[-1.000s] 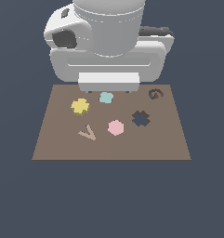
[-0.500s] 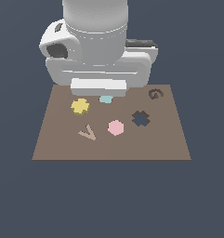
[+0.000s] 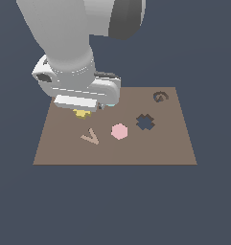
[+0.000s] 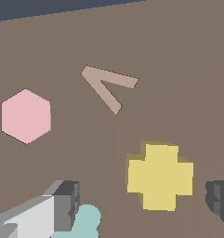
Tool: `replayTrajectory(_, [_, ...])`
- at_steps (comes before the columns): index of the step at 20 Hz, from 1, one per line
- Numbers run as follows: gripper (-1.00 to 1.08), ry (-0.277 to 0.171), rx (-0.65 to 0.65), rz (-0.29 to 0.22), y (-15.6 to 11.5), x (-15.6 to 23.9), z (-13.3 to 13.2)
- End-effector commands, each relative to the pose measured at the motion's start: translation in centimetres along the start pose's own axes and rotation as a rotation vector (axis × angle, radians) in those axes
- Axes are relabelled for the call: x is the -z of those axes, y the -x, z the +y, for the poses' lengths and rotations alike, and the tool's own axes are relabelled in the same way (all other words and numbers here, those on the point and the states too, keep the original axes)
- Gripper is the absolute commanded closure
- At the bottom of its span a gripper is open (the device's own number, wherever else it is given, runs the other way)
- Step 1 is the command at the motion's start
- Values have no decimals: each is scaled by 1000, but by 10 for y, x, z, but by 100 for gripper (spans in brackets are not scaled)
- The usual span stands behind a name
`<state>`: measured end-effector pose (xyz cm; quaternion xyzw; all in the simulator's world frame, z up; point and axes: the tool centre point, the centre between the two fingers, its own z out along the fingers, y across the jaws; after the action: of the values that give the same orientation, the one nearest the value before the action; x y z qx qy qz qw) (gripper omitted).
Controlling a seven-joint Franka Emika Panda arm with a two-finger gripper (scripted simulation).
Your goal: Insert a designated object into the corresponding slot on a board.
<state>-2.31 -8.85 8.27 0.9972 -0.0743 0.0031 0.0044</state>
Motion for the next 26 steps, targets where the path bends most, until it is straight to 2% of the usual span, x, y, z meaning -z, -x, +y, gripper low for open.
replayTrajectory(1, [-92,-3,-26,-2,4,-15,13])
replayTrajectory(6, [-92,-7,-52,-7,8,-31,25])
replayTrajectory(20, [-92,-8,-54,-7,8,-53,25])
replayTrajectory(21, [108,-8,-54,-7,8,-53,25])
replayTrajectory(26, [108,-8,-54,-7,8,-53,25])
